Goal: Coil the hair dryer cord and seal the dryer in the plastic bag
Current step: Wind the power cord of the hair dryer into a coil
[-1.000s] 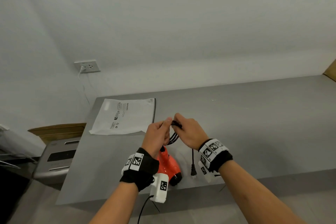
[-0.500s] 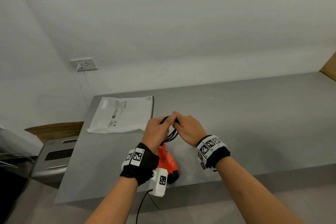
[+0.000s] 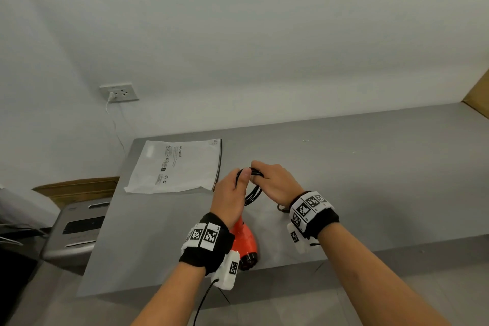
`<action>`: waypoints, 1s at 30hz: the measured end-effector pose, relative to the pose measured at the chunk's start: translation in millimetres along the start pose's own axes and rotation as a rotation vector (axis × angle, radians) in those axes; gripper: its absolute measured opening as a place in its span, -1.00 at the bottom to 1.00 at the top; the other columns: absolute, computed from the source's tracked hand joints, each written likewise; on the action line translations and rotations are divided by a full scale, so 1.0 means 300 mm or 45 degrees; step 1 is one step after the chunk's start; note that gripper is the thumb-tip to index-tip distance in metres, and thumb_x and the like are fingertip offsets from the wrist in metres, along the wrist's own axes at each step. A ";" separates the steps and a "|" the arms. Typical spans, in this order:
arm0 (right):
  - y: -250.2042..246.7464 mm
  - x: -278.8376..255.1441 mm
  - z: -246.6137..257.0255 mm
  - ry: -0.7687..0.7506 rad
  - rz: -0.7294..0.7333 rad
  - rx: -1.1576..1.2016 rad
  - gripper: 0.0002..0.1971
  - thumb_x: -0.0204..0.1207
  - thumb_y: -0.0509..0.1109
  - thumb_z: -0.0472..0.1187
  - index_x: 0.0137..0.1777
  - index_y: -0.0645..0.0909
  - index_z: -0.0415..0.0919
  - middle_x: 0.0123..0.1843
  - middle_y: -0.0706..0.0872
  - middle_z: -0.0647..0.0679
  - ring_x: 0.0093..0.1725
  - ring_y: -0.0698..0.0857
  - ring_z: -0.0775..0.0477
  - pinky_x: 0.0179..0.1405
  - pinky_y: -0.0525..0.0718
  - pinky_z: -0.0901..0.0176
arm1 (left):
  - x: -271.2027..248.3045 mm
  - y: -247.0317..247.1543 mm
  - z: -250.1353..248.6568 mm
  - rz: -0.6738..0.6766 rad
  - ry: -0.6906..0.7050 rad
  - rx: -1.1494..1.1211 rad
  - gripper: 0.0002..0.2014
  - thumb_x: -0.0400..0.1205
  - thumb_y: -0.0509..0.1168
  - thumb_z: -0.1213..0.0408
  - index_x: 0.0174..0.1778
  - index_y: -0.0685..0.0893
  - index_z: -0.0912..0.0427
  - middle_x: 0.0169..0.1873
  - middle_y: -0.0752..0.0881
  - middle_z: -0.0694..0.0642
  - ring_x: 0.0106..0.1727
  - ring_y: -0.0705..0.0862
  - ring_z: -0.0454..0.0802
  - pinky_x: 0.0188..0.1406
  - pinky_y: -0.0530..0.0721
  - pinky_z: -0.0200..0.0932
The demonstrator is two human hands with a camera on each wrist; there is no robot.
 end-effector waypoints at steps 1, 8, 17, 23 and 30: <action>0.004 -0.001 -0.012 -0.003 -0.008 0.048 -0.74 0.66 0.30 -0.04 -0.25 0.42 -0.08 -0.39 0.58 0.01 -0.37 0.54 -0.05 -0.29 0.51 -0.01 | 0.000 0.001 -0.002 -0.019 0.004 0.007 -0.65 0.79 0.16 -0.03 -0.34 0.56 -0.16 -0.56 0.47 -0.16 -0.51 0.39 -0.21 -0.38 0.42 -0.14; 0.126 -0.079 -0.250 0.172 0.198 0.068 -0.76 0.66 0.39 -0.05 -0.16 0.73 -0.16 -0.30 0.75 0.03 -0.27 0.71 0.03 -0.15 0.59 0.20 | 0.018 -0.042 0.040 -0.109 -0.101 -0.091 -0.56 0.72 0.16 -0.16 -0.47 0.42 -0.09 -0.61 0.38 -0.13 -0.54 0.32 -0.10 -0.47 0.34 -0.08; 0.256 -0.178 -0.518 0.378 0.161 -0.441 -0.75 0.67 0.31 -0.27 0.14 0.79 -0.34 0.20 0.65 -0.31 0.18 0.68 -0.35 0.16 0.58 0.06 | 0.016 -0.045 0.046 -0.095 -0.159 -0.246 -0.48 0.78 0.17 -0.06 -0.57 0.39 -0.13 -0.64 0.32 -0.16 -0.59 0.24 -0.13 -0.53 0.24 -0.24; 0.155 -0.183 -0.374 0.310 -0.093 0.107 -0.90 0.55 0.52 -0.27 -0.18 0.83 -0.25 -0.14 0.81 -0.26 -0.08 0.79 -0.27 -0.07 0.66 0.08 | 0.016 -0.047 0.047 -0.114 -0.218 -0.340 -0.55 0.80 0.16 0.00 -0.45 0.38 -0.01 -0.64 0.31 -0.16 -0.61 0.22 -0.15 -0.58 0.22 -0.25; -0.077 -0.177 0.037 -0.183 -0.552 0.651 -0.84 0.50 0.52 -0.48 -0.06 0.83 -0.24 -0.09 0.79 -0.19 -0.16 0.83 0.02 -0.06 0.80 0.27 | 0.030 -0.027 0.043 -0.116 -0.220 -0.319 -0.53 0.79 0.17 -0.03 -0.47 0.34 -0.04 -0.63 0.31 -0.12 -0.62 0.22 -0.12 -0.57 0.21 -0.25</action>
Point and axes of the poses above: each hand's wrist, its own x-axis towards the middle knuckle, its own y-axis out of the palm, z = x × y, the point moved 4 cm from there along x, towards the middle knuckle
